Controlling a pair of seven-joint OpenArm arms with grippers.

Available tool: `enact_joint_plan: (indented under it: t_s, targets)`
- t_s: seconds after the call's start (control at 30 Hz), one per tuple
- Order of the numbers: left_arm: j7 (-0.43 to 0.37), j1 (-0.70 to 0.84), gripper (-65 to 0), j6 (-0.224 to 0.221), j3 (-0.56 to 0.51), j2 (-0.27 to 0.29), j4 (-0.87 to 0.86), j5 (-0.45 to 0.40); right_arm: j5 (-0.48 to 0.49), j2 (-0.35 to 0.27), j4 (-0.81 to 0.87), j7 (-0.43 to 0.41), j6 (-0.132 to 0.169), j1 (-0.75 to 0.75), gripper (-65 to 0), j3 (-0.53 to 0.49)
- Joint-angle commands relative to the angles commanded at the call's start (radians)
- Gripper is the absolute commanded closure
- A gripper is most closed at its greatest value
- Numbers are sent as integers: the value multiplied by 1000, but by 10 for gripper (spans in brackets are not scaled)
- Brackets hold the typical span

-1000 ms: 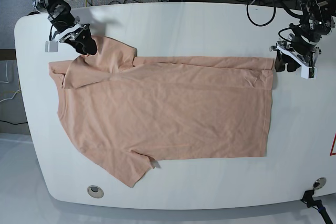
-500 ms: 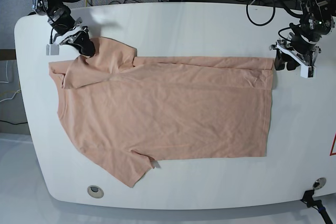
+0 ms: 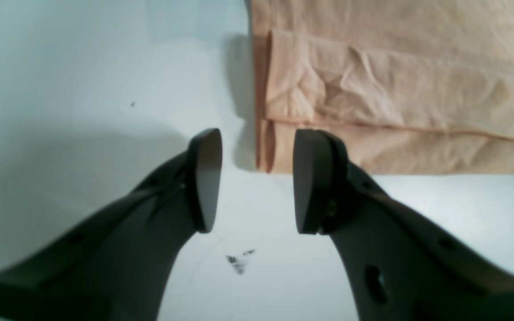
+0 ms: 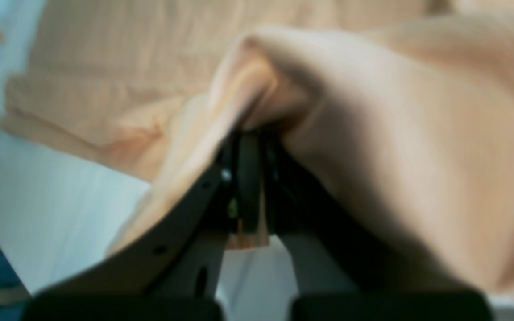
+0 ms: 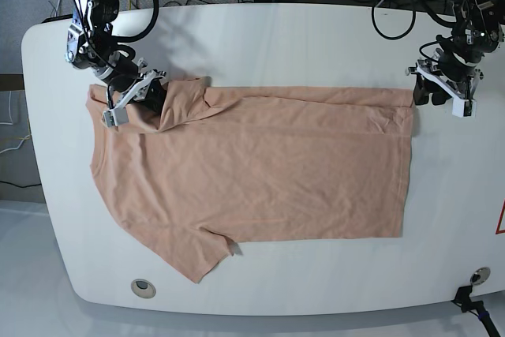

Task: Fold the T-shirt properly
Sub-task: 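Grasp the sleeve with the right gripper and drag it toward the shirt center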

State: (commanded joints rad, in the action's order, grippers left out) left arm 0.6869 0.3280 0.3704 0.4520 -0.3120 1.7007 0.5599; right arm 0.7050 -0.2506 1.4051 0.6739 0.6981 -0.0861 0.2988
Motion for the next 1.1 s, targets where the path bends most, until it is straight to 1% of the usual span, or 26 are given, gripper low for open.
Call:
enact_joint_plan:
  t_s: [0.17,0.2,0.43,0.53,0.7,0.8,0.9,1.1]
  targets:
    - [-7,-2,-250,3,0,0,-1,-2,-68,39,43,4,0,67,0,-29]
    - [15,9,-245,5,-2,4,12,-9,-43,17,15,-1,0,48,0,-10]
    - [29,35,-244,16,3,4,21,-1,-57,13,33,0,0,118,0,-8]
    - [29,37,-245,14,3,3,24,3,-91,11,38,2,0,163,0,-40]
    - [27,40,-244,16,4,4,23,5,-195,5,46,11,0,262,0,-134]
    - [29,41,-245,14,4,4,27,3,-229,-5,49,25,0,318,0,-184]
    - [23,39,-245,12,4,3,27,7,-233,-19,52,37,0,361,0,-187]
    - [18,42,-247,16,10,4,36,8,-227,-27,68,53,0,422,0,-169]
